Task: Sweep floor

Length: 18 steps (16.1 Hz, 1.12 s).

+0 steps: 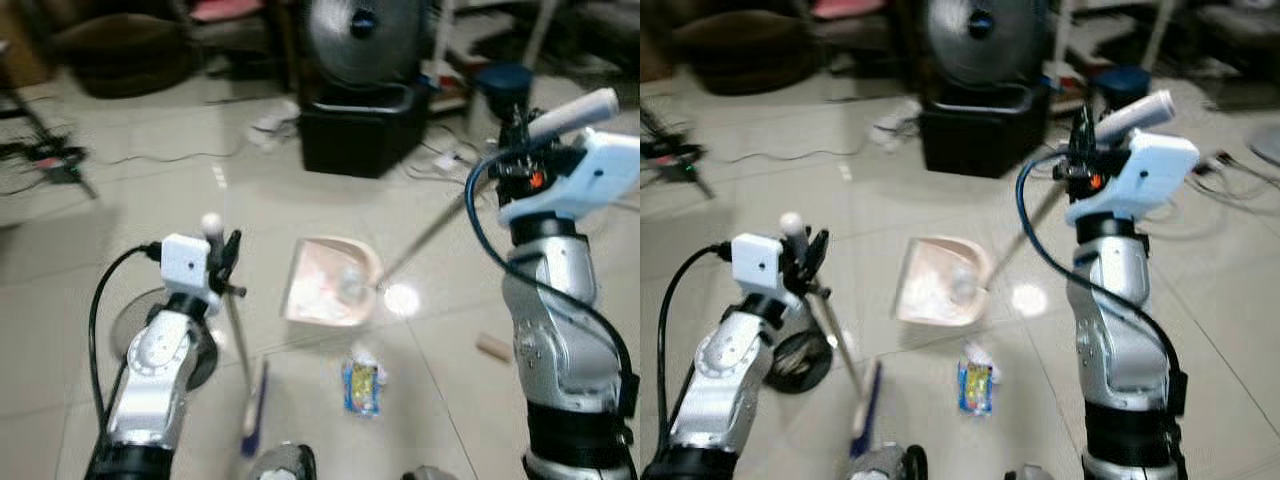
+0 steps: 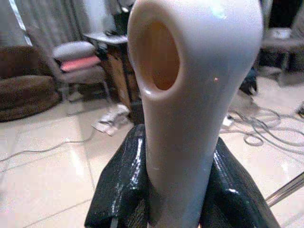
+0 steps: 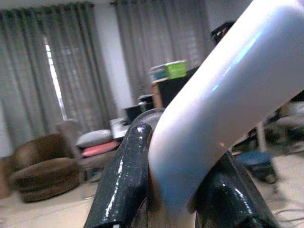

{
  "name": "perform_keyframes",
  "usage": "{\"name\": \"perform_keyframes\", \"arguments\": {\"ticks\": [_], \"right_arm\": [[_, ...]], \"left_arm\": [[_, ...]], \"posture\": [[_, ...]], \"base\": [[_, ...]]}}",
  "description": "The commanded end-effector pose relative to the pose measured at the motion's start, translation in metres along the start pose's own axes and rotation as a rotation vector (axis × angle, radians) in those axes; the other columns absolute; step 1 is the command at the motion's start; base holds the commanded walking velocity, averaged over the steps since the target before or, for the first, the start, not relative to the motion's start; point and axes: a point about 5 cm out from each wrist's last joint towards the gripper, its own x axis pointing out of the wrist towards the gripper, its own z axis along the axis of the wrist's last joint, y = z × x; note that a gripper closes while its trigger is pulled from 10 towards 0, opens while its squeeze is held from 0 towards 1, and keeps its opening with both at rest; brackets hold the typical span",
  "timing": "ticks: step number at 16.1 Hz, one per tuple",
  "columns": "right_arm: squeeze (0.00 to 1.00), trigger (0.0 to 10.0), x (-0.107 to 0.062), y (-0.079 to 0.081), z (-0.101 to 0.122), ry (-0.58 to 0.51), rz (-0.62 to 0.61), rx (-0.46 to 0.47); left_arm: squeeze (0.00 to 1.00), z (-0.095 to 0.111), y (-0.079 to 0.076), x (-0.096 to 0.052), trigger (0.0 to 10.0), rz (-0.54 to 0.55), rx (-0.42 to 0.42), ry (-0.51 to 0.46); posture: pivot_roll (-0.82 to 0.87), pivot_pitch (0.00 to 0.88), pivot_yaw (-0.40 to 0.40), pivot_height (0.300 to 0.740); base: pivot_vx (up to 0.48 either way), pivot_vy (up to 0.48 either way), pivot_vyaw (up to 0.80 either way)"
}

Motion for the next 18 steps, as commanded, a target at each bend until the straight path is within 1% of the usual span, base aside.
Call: {"name": "perform_keyframes", "arguments": {"ticks": [1,2,5,6,9,12,18], "right_arm": [[0.00,10.0,0.008,0.005,0.008,-0.017,0.015,0.022],[0.00,10.0,0.011,0.006,0.009,-0.012,0.020,0.024],[0.00,10.0,0.021,0.013,0.012,-0.001,0.033,0.067],[0.00,10.0,0.023,0.013,0.012,0.001,0.033,0.073],[0.00,10.0,0.026,0.014,0.012,0.012,0.026,0.096],[0.00,10.0,0.028,0.013,0.012,0.010,-0.001,0.107],[0.00,10.0,0.029,0.009,0.010,0.013,-0.019,0.139]], "left_arm": [[0.00,0.008,0.000,-0.001,10.0,0.016,0.007,-0.022],[0.00,0.010,0.000,-0.002,10.0,0.023,-0.001,-0.029],[0.00,0.012,0.000,-0.006,10.0,0.056,0.023,-0.027],[0.00,0.013,0.001,-0.007,10.0,0.067,0.025,-0.023],[0.00,0.015,0.000,-0.009,10.0,0.078,0.023,-0.013],[0.00,0.014,-0.002,-0.009,10.0,0.065,0.043,0.002],[0.00,0.012,-0.008,-0.011,10.0,0.055,0.039,0.022]], "posture": [[-0.04,0.019,0.089,0.740],[-0.04,0.020,0.087,0.740],[-0.03,0.017,0.071,0.740],[-0.03,0.016,0.069,0.740],[-0.02,0.016,0.070,0.740],[-0.03,0.015,0.071,0.740],[-0.02,0.017,0.064,0.740]], "base": [[0.000,0.000,0.80],[0.000,0.000,0.80],[0.000,0.000,0.80],[0.000,0.000,0.80],[0.314,0.000,0.80],[0.330,0.000,0.80],[0.338,0.000,0.00]]}}
